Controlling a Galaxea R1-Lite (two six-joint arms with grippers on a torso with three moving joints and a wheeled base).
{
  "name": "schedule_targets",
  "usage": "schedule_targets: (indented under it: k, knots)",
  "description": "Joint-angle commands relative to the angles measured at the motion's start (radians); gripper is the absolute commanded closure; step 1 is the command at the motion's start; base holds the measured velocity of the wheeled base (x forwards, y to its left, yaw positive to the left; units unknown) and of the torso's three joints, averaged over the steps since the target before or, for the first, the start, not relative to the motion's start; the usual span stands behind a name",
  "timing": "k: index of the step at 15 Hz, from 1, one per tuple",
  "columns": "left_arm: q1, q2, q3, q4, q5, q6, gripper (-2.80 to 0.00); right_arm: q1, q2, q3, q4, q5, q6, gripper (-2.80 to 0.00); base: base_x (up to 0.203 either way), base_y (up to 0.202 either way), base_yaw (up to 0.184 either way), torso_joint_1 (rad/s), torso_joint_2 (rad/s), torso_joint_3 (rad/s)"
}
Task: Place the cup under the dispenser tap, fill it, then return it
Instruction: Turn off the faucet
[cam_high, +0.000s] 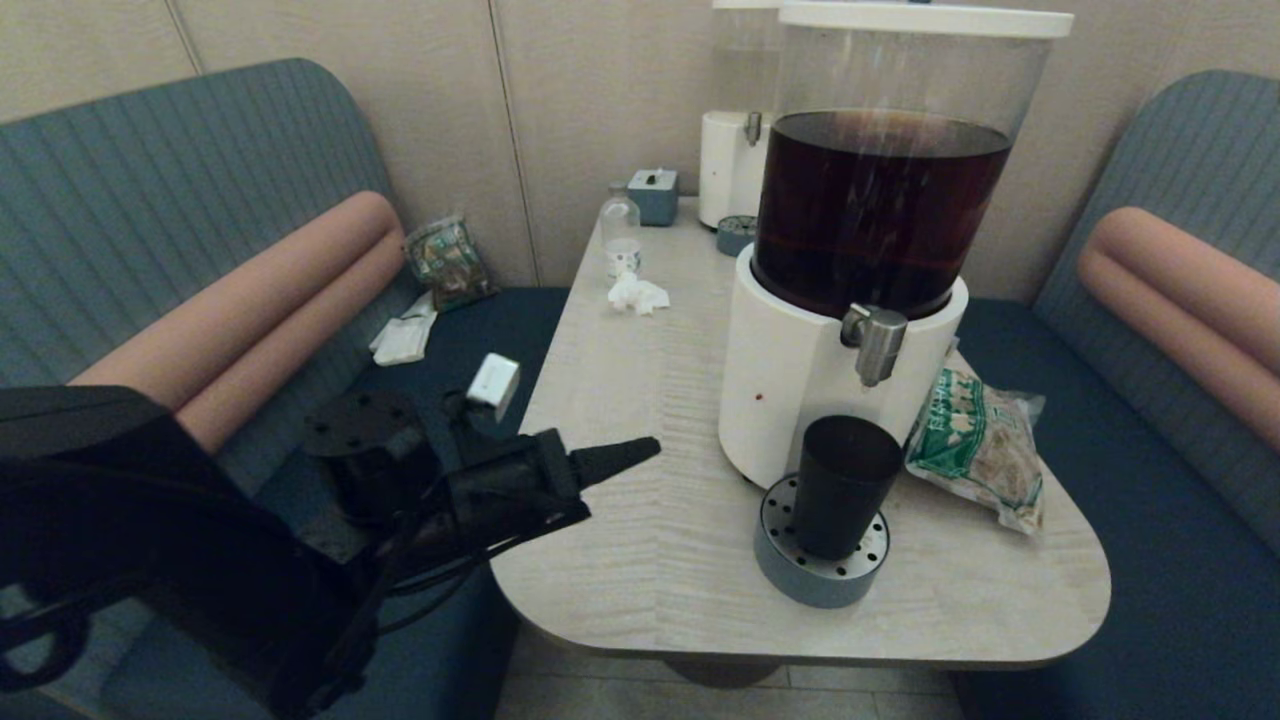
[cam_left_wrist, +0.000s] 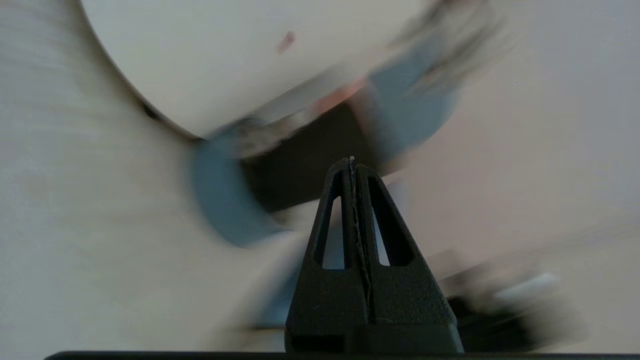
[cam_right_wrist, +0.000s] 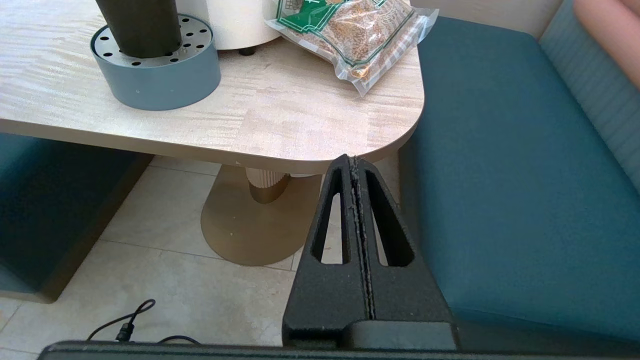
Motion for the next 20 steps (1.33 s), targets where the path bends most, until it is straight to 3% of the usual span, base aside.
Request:
schedule_targets:
  k: [1, 4, 8, 15, 20]
  knots:
    - [-0.073, 0.170, -0.149, -0.012, -0.008, 0.230, 0.00, 0.000, 0.002, 0.000, 0.000, 0.000, -0.001, 0.00, 0.000, 0.000, 0.000, 0.000, 0.00, 0.000]
    - [-0.132, 0.181, -0.259, -0.014, 0.036, 0.227, 0.00, 0.000, 0.002, 0.000, 0.000, 0.000, -0.001, 0.00, 0.000, 0.000, 0.000, 0.000, 0.00, 0.000]
    - [-0.134, 0.115, -0.259, -0.014, 0.055, 0.187, 0.00, 0.000, 0.002, 0.000, 0.000, 0.000, -0.001, 0.00, 0.000, 0.000, 0.000, 0.000, 0.00, 0.000]
    - [-0.201, 0.082, -0.416, -0.014, 0.057, -0.028, 0.00, 0.000, 0.002, 0.000, 0.000, 0.002, -0.001, 0.00, 0.000, 0.000, 0.000, 0.000, 0.00, 0.000]
    - [-0.231, 0.160, -0.542, -0.014, 0.078, -0.049, 0.00, 0.000, 0.002, 0.000, 0.000, 0.000, -0.001, 0.00, 0.000, 0.000, 0.000, 0.000, 0.00, 0.000]
